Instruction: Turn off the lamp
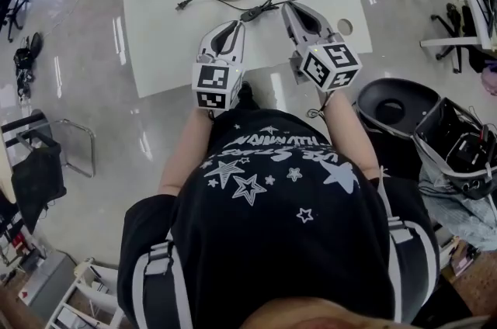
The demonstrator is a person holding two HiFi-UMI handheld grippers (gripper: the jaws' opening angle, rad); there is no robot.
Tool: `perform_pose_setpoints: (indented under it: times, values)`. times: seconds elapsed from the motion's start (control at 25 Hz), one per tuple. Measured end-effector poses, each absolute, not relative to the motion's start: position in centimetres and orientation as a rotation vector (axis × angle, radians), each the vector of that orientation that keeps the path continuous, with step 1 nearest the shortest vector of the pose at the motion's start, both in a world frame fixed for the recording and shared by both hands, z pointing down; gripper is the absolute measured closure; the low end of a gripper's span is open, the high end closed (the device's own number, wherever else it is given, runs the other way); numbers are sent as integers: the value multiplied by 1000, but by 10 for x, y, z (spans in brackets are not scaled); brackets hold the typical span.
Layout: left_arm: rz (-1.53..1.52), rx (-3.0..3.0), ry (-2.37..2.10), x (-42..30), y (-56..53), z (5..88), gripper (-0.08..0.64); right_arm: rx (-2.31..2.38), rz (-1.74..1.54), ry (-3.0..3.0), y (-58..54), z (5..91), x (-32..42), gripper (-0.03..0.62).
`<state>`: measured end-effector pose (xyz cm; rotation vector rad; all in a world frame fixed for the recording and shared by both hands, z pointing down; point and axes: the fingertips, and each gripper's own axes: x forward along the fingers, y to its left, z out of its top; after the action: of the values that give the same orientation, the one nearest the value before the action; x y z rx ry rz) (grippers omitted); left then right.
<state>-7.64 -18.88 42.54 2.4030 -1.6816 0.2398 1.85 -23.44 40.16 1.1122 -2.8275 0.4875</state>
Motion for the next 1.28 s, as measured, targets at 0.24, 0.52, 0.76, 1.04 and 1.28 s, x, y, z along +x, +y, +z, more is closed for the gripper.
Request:
perform_pose_setpoints:
  times: [0.24,0.52,0.76,1.04,1.28]
  values:
    - [305,2433,-1608,-82,-210,447,446,1109,517,-2784,-255,415,3,586]
    - [384,2452,-1498,-81,-222,476,381,1111,558,-2733,-265,438,-8,586]
    - [509,2472,-1401,-81,-229,507,353,1109,584,-2691,-269,458,-19,586]
    - [594,2545,-1338,-73,-244,532,353,1117,606,-2649,-272,476,-25,586]
    - [675,2546,-1296,-70,-252,551,353,1136,628,-2622,-276,485,-23,586]
